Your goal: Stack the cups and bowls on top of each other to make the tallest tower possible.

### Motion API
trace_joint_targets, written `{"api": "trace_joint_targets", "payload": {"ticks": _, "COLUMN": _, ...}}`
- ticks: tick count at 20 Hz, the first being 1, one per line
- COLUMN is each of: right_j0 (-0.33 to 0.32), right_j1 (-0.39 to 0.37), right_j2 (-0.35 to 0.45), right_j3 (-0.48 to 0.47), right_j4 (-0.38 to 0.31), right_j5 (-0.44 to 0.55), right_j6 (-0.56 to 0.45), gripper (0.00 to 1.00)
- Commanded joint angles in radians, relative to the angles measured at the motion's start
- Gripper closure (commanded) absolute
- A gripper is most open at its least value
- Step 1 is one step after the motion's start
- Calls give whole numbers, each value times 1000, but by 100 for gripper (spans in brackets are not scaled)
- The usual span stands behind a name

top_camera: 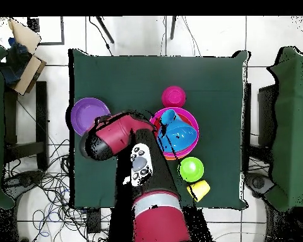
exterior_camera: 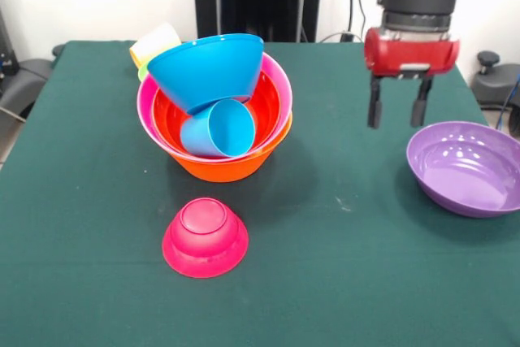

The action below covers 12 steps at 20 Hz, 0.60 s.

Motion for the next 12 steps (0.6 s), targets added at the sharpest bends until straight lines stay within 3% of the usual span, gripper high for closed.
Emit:
{"api": "trace_joint_targets", "payload": {"ticks": 1, "right_j0": 73, "right_j1": 129, "right_j2": -160, "right_j3": -69, "right_j4": -37, "right_j5": -152, "right_j6": 185, "gripper": 0}}
{"api": "trace_joint_targets", "payload": {"ticks": 7, "right_j0": 143, "right_j1": 145, "right_j2": -232, "right_j3": -47, "right_j4": 26, "right_j5": -155, "right_j6": 172, "gripper": 0}}
{"api": "trace_joint_targets", "payload": {"ticks": 12, "right_j0": 236, "right_j1": 130, "right_j2": -300, "right_j3": -33, "right_j4": 109, "right_j5": -43, "right_j6": 202, "gripper": 0}}
